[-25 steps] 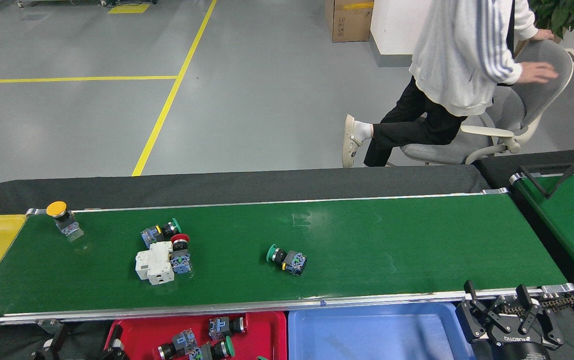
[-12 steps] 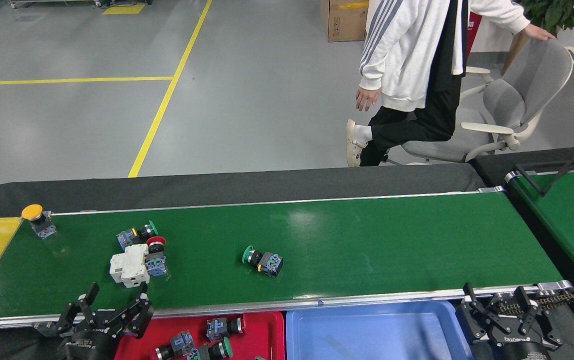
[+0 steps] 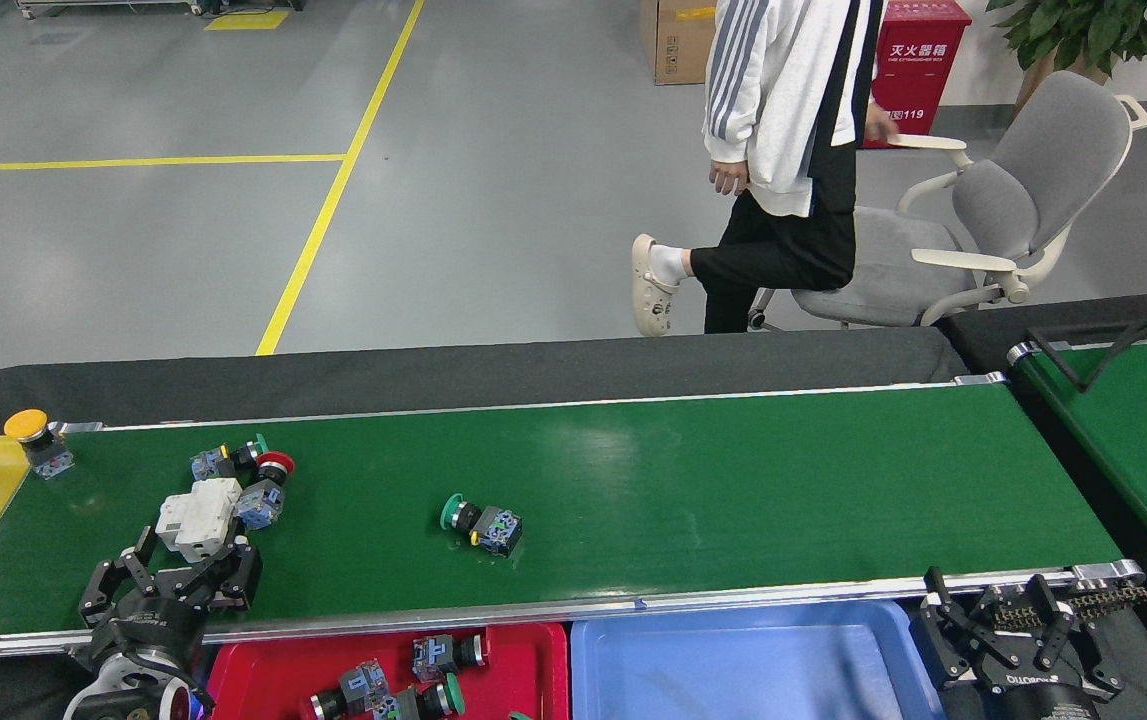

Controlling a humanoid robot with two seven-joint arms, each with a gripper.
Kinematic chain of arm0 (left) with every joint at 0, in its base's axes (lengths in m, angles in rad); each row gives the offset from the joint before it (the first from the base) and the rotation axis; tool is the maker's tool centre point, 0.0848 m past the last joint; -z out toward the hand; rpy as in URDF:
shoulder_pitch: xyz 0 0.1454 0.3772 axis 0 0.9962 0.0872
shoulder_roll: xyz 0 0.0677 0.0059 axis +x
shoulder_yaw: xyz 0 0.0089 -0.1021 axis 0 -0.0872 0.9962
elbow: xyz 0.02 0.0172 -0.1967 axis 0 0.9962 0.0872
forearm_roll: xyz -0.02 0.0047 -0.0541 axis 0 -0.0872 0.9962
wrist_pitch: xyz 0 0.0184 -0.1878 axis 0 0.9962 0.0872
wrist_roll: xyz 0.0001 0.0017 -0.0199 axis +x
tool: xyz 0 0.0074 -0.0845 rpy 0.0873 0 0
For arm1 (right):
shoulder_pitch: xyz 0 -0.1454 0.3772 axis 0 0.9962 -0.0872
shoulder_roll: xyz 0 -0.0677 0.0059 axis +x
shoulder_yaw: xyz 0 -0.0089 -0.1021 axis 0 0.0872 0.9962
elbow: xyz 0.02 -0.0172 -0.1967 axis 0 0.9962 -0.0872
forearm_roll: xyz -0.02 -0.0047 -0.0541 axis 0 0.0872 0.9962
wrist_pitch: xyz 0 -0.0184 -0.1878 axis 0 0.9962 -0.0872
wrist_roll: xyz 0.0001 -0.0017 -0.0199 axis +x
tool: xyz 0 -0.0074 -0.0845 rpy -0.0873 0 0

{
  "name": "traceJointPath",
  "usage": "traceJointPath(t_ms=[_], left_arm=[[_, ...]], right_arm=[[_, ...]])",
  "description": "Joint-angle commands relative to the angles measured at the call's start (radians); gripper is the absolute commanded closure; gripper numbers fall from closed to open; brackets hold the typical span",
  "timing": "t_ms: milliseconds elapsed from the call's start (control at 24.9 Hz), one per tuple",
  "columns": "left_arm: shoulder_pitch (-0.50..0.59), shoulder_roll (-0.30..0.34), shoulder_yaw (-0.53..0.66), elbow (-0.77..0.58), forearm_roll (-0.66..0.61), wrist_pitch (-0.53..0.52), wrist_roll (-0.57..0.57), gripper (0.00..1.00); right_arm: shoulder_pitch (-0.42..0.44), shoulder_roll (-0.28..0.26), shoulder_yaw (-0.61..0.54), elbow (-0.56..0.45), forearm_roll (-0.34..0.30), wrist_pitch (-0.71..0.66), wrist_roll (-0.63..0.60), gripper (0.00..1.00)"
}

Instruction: Pick switch part from conveyor to tray

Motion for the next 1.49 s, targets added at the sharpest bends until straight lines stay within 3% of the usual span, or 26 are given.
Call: traceJointPath(t_ms=[0,241,362,603,804,1046,1126,1166,1247,1448], left_arm=[[-0.011,0.007,-0.003,0.004,0.006,-0.003,0.005,0.64],[-0.005,0.010,-0.010,-0.001,0.041,-0.009,0.048,0.83],[0.027,0.011,-0.067,-0.067,0.055,-0.018,0.052,0.83],[0.179,-0.010,-0.131,-0.335,0.129,-0.218,0.051,0.83],[0.253,-0.038,-0.363,-0.453,0.135,-0.281,0.051,0.83],[0.289,-0.038,-0.710,-0.484,0.110,-0.273,0.037,0.82],[0.302,-0.039,-0.786,-0.486,0.097,-0.268,0.017,0.74],[0.303,-0.047,-0.808,-0.486,0.095,-0.264,0.002,0.60],[0.303,-0.090,-0.820,-0.482,0.092,-0.210,-0.038,0.00],[0.312,-0.098,-0.811,-0.490,0.100,-0.179,-0.038,0.00]], right_arm=[[-0.012,-0.003,-0.005,-0.011,-0.001,-0.003,-0.002,0.00],[-0.006,-0.001,-0.004,-0.008,-0.001,-0.003,-0.002,0.00],[-0.004,0.000,-0.005,-0.008,-0.001,-0.002,-0.002,0.00],[-0.004,0.002,0.004,0.000,-0.001,-0.003,-0.003,0.00],[-0.004,0.002,0.004,-0.002,-0.001,-0.003,-0.002,0.00],[-0.009,-0.004,-0.004,-0.005,-0.001,-0.002,-0.002,0.00],[-0.009,-0.007,-0.008,-0.005,-0.001,-0.002,-0.002,0.00],[-0.009,-0.009,-0.008,-0.005,-0.001,-0.002,-0.002,0.00],[-0.009,-0.014,-0.008,-0.005,-0.001,-0.003,0.000,0.00],[-0.009,-0.018,-0.008,-0.005,-0.001,-0.003,0.006,0.00]])
